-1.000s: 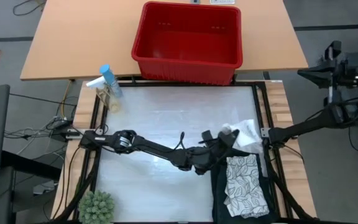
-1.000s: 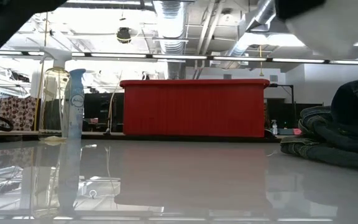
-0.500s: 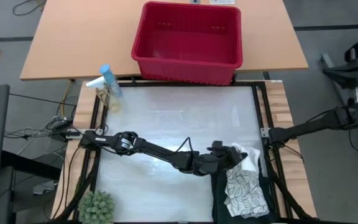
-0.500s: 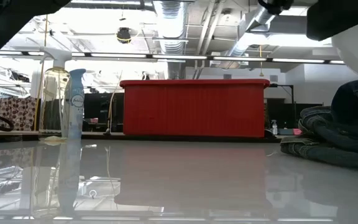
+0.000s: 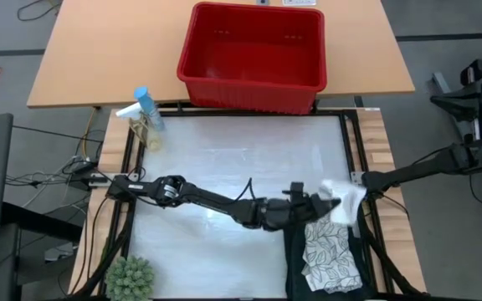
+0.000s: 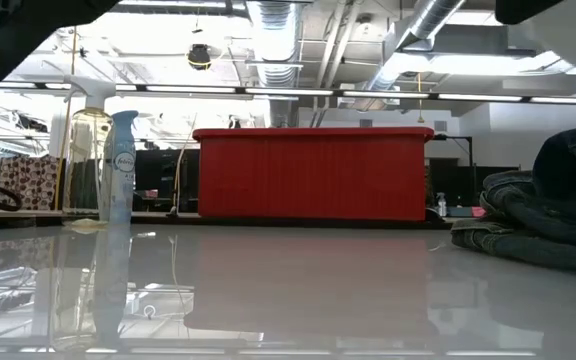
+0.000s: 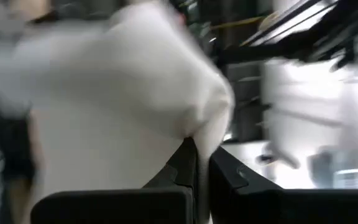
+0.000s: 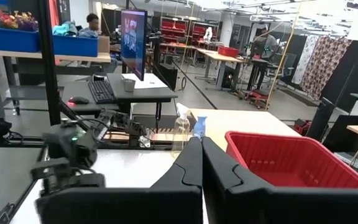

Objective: Fold Laundry from Bin
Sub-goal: Stack the white boxer on the white shirt

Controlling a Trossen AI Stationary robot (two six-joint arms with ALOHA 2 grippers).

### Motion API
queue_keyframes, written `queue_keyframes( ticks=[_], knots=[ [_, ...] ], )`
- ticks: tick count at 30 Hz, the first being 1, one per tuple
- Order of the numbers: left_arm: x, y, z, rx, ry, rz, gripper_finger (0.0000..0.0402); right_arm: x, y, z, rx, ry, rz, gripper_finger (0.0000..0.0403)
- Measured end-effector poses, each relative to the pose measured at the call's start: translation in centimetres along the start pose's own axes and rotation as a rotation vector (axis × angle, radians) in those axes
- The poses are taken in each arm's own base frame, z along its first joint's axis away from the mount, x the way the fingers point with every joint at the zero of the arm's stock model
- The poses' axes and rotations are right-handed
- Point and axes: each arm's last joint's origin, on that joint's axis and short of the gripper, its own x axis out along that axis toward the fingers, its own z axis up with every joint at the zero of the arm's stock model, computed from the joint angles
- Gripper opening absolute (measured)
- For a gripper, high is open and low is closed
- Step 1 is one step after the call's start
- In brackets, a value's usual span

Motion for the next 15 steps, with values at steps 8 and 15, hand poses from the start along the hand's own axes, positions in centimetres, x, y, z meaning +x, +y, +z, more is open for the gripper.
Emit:
queue_keyframes(
  ticks=[8, 15],
  knots=[
    [-3.3, 9.5, -7.6, -0.207, 0.142, 0.167, 0.0, 0.7, 0.2, -0.2, -0.006, 0.027, 0.0, 0.0021],
    [-5.6, 16.1, -10.5, -0.58, 0.045, 0.146, 0.0, 1.6, 0.4, -0.4, 0.001, 0.063, 0.001, 0.002]
  ],
)
